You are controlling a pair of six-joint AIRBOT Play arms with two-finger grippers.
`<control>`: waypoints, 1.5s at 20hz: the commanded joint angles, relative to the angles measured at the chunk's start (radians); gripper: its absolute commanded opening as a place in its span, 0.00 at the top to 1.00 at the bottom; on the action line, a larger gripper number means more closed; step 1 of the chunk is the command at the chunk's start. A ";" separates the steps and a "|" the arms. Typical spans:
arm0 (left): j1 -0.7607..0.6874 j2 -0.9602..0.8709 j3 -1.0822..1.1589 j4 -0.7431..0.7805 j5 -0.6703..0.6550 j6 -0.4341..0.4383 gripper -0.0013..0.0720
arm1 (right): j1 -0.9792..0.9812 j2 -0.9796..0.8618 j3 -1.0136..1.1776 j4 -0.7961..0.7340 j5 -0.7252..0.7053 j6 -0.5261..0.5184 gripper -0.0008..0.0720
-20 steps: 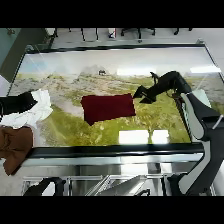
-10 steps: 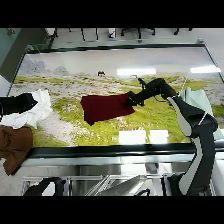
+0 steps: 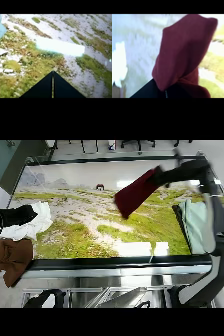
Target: Fold the shirts.
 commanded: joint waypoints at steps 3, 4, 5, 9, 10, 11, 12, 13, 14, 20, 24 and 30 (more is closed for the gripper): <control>0.001 0.000 0.000 0.001 0.001 0.001 0.96 | -0.342 0.122 0.050 0.002 -0.016 0.125 0.96; 0.001 0.000 0.000 0.001 0.001 0.002 0.96 | -0.395 0.129 0.050 -0.001 -0.044 0.136 0.96; 0.001 0.000 0.000 0.000 0.001 0.001 0.96 | -0.449 0.130 0.049 -0.006 -0.085 0.145 0.96; 0.001 0.000 0.000 0.000 0.012 0.001 0.96 | -0.564 0.130 0.013 -0.109 -0.272 0.180 0.96; 0.001 0.000 0.000 0.000 0.016 0.001 0.96 | -0.573 0.130 0.004 -0.170 -0.332 0.197 0.96; -0.001 0.000 0.000 0.000 0.019 0.001 0.96 | -0.573 0.130 0.003 -0.244 -0.393 0.214 0.96; -0.008 0.000 0.000 0.000 0.018 0.001 0.96 | -0.572 0.134 0.003 -0.323 -0.451 0.235 0.96; -0.018 0.000 0.000 0.000 0.018 0.001 0.96 | -0.572 0.140 0.003 -0.392 -0.504 0.258 0.96; -0.030 0.000 0.000 0.001 0.018 0.001 0.96 | -0.572 0.151 0.002 -0.442 -0.542 0.284 0.96; -0.123 0.000 0.000 0.002 0.018 0.002 0.96 | -0.570 0.283 -0.063 -0.603 -0.585 0.362 0.96; -0.192 0.000 0.000 0.002 0.017 0.002 0.96 | -0.570 0.339 -0.217 -0.734 -0.584 0.343 0.95; -0.266 0.000 0.000 0.002 -0.008 0.002 0.96 | -0.570 0.344 -0.530 -0.856 -0.521 0.301 0.34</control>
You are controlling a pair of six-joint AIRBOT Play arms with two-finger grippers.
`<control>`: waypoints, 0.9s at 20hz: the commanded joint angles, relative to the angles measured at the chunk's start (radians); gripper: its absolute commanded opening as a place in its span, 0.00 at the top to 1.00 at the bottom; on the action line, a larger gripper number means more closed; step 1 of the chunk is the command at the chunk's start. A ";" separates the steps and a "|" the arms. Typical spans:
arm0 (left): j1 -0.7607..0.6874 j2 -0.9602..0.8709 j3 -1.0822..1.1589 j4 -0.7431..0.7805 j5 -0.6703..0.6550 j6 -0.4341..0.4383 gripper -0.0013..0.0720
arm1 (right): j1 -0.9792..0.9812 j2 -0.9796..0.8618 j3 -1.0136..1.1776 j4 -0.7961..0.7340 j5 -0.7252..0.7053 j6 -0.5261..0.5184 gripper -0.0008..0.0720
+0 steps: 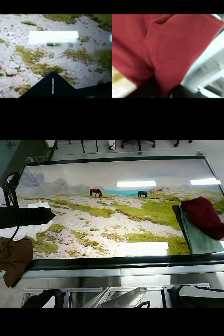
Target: Fold the shirts.
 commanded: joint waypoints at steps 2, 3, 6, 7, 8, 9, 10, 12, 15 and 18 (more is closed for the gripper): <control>-0.032 0.000 0.000 0.001 -0.013 0.002 0.96 | -0.001 -0.009 -0.137 -0.111 0.045 -0.059 0.03; -0.032 0.000 0.000 0.003 -0.016 0.002 0.96 | -0.001 -0.009 -0.131 -0.109 0.047 -0.058 0.03; -0.032 0.000 0.000 0.000 -0.054 0.001 0.96 | 0.016 -0.008 -0.076 0.008 0.090 -0.059 0.05; -0.032 0.000 0.000 -0.001 -0.069 0.001 0.96 | 0.026 -0.008 -0.054 0.085 0.105 -0.061 0.33; -0.032 0.000 0.001 -0.002 -0.074 0.000 0.96 | 0.040 -0.008 -0.030 0.184 0.124 -0.087 0.81; -0.032 0.000 0.002 -0.002 -0.073 -0.002 0.96 | 0.059 -0.005 -0.013 0.288 0.147 -0.114 0.96; -0.032 0.000 0.006 -0.002 -0.064 -0.016 0.96 | 0.086 0.011 -0.009 0.387 0.176 -0.152 0.96; -0.032 0.001 0.012 -0.016 -0.034 -0.034 0.96 | 0.181 0.061 -0.014 0.433 0.216 -0.214 0.96; -0.045 0.031 -0.085 -0.175 -0.047 -0.033 0.96 | 0.385 0.208 -0.156 0.426 0.306 -0.301 0.96; -0.163 0.128 -0.293 -0.177 -0.120 -0.034 0.96 | 0.631 0.419 -0.479 0.423 0.495 -0.324 0.96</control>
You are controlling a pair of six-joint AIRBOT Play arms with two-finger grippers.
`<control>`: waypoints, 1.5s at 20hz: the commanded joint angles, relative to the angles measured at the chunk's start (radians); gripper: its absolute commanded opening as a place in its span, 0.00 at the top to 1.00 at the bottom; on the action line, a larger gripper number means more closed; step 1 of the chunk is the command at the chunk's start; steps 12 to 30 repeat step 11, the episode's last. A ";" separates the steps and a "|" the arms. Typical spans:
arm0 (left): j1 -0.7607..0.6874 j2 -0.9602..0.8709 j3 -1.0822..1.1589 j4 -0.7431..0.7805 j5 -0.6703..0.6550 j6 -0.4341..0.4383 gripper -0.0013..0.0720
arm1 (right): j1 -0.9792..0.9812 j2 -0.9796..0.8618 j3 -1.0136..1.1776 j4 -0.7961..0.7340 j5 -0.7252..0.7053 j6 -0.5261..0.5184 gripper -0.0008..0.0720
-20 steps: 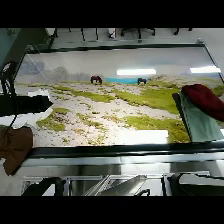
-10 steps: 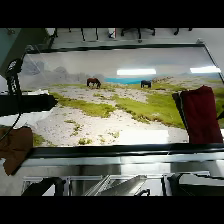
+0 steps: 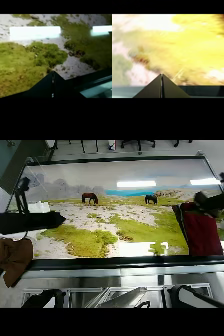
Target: Fold the shirts.
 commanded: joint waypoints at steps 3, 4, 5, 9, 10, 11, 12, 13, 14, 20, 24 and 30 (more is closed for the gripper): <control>-0.190 0.145 -0.286 -0.049 -0.150 -0.064 0.96 | 0.366 0.265 -0.439 0.028 0.384 -0.048 0.96; -0.210 0.161 -0.312 -0.050 -0.167 -0.078 0.96 | 0.396 0.271 -0.462 0.028 0.396 -0.048 0.96; -0.222 0.174 -0.328 -0.050 -0.172 -0.082 0.96 | 0.417 0.271 -0.471 0.032 0.360 -0.041 0.96; -0.235 0.229 -0.369 -0.051 -0.204 -0.082 0.96 | 0.457 0.270 -0.472 0.031 0.251 -0.041 0.96; -0.235 0.241 -0.377 -0.049 -0.211 -0.082 0.96 | 0.456 0.270 -0.472 0.031 0.251 -0.041 0.96; -0.235 0.256 -0.386 -0.051 -0.216 -0.082 0.96 | 0.456 0.270 -0.472 0.031 0.251 -0.041 0.96; -0.235 0.256 -0.386 -0.051 -0.216 -0.082 0.96 | 0.456 0.270 -0.472 0.031 0.251 -0.041 0.96; -0.235 0.256 -0.386 -0.051 -0.216 -0.082 0.96 | 0.456 0.270 -0.472 0.031 0.251 -0.041 0.96; -0.235 0.256 -0.386 -0.051 -0.216 -0.082 0.96 | 0.456 0.270 -0.472 0.031 0.251 -0.041 0.96; -0.235 0.256 -0.386 -0.051 -0.216 -0.082 0.96 | 0.456 0.270 -0.472 0.031 0.251 -0.041 0.96; -0.235 0.256 -0.386 -0.051 -0.216 -0.082 0.96 | 0.456 0.270 -0.472 0.031 0.251 -0.041 0.96; -0.235 0.256 -0.386 -0.051 -0.216 -0.082 0.96 | 0.456 0.270 -0.472 0.031 0.251 -0.041 0.96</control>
